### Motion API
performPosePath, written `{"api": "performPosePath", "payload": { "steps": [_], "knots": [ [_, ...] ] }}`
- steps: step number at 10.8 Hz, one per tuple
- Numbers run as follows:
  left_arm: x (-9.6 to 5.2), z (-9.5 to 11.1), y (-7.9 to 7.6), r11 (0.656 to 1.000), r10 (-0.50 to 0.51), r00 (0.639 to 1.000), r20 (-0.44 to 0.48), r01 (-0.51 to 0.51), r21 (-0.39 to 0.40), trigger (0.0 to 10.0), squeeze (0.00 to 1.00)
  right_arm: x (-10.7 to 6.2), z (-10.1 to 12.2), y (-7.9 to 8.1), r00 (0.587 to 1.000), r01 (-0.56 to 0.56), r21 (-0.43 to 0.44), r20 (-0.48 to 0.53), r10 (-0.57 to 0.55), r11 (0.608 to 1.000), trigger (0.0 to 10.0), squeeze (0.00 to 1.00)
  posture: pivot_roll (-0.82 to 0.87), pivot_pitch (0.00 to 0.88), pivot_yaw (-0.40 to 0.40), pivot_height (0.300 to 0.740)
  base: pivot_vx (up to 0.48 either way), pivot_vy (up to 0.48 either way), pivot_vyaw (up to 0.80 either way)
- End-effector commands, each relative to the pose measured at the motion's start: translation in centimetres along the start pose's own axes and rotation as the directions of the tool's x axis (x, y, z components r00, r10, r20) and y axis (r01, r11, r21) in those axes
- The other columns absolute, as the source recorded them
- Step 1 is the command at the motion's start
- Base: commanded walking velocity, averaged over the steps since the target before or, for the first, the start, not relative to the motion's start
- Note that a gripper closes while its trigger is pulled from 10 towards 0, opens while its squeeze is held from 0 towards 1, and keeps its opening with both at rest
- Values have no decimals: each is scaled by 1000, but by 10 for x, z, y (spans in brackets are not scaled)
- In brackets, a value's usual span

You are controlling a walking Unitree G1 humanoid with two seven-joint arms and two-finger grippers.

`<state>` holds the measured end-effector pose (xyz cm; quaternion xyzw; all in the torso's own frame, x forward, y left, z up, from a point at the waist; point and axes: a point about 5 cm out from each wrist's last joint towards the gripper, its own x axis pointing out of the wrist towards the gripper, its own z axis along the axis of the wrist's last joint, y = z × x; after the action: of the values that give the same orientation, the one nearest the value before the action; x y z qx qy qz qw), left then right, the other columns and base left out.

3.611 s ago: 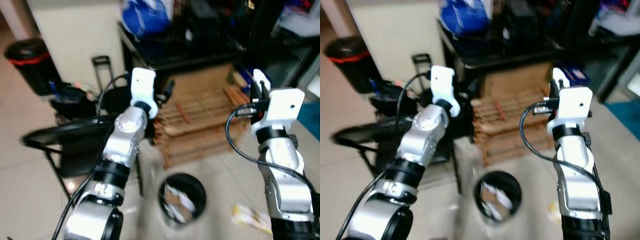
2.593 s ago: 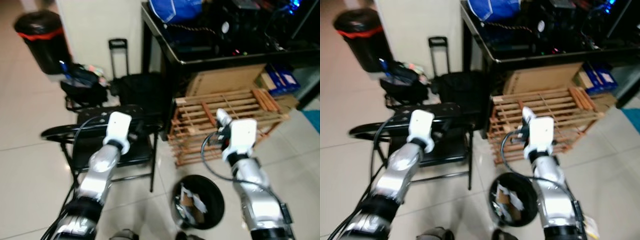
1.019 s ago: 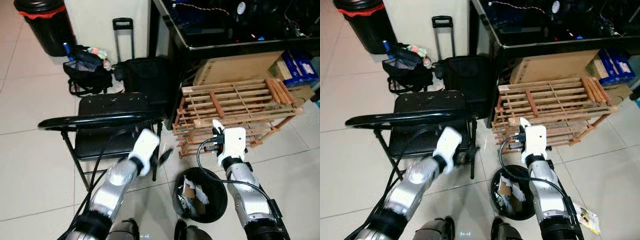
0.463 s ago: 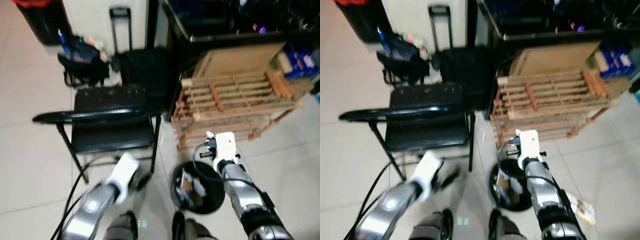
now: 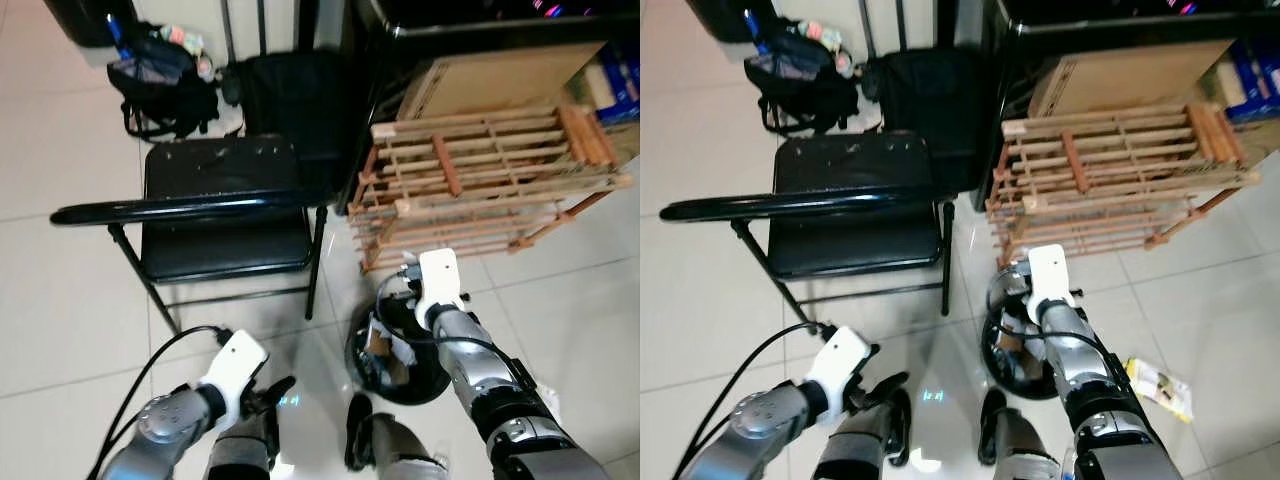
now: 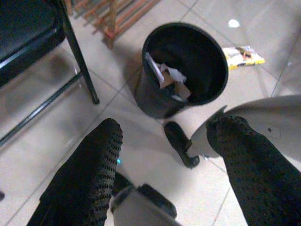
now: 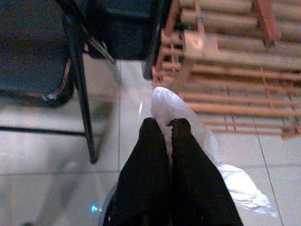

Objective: Picking trash to rubbish bin

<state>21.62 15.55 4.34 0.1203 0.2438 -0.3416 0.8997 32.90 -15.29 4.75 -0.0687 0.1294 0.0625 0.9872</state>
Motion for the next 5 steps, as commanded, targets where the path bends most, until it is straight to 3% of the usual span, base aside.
{"api": "performPosePath", "payload": {
  "steps": [1, 3, 5],
  "knots": [
    [-4, -4, -5, 1000, -23, 1000, -18, 23, -17, 10000, 0, -4, -12, -4, 999, 24, -10, -45, -24, 1000, 10000, 0, 433, 406, -68, 740, 0, 0, 0],
    [-9, -4, -6, 1000, -23, 999, -34, 22, -22, 10000, 0, -3, -16, -6, 997, 43, -11, -69, -44, 999, 10000, 0, 439, 407, -65, 740, 0, 0, -531],
    [-10, -6, -6, 999, -27, 998, -48, 26, -24, 10000, 0, -4, -21, -6, 996, 45, -13, -81, -46, 999, 10000, 0, 438, 402, -63, 740, 0, 0, -775]
  ]
}}
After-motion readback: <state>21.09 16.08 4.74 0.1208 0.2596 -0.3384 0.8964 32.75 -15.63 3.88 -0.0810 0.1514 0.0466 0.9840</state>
